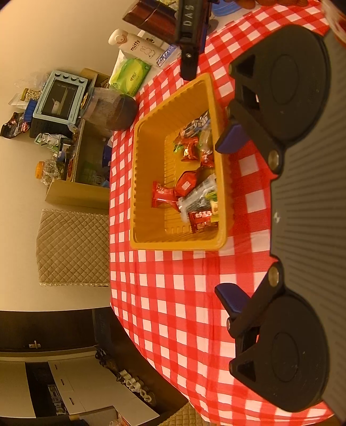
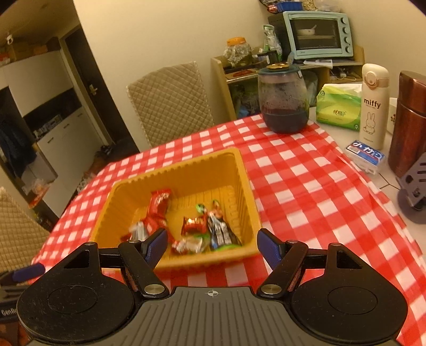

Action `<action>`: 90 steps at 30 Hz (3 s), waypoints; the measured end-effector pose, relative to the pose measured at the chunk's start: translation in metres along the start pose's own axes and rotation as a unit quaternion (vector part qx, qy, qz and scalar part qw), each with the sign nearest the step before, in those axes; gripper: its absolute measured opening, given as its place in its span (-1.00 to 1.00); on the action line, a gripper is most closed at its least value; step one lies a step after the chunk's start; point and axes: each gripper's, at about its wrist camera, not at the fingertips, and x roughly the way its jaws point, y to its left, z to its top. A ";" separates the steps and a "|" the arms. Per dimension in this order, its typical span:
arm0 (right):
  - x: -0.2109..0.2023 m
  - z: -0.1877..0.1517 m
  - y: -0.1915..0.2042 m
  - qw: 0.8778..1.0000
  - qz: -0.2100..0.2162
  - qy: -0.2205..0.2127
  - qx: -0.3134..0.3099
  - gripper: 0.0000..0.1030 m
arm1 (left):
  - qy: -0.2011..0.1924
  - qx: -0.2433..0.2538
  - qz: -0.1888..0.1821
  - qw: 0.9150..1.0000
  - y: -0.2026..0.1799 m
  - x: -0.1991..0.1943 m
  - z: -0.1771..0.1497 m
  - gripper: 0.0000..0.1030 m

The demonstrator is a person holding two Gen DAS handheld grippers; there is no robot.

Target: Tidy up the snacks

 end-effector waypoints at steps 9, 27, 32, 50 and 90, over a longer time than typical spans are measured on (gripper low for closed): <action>-0.037 -0.017 0.013 0.999 -0.009 0.017 -0.030 0.44 | -0.007 -0.005 0.004 1.000 -0.009 -0.043 -0.013 0.99; -0.133 -0.066 0.036 0.998 -0.010 0.017 -0.062 0.62 | -0.011 -0.020 0.006 1.000 -0.020 -0.139 -0.052 0.99; -0.158 -0.074 0.040 0.998 -0.009 0.013 -0.064 0.66 | -0.005 -0.021 0.006 1.000 -0.024 -0.159 -0.062 0.99; -0.219 -0.103 0.049 0.996 -0.016 0.021 -0.084 0.68 | -0.010 -0.015 0.038 0.999 -0.044 -0.222 -0.087 0.99; -0.226 -0.110 0.050 0.997 -0.011 0.020 -0.077 0.68 | -0.003 -0.015 0.027 1.000 -0.044 -0.224 -0.093 0.99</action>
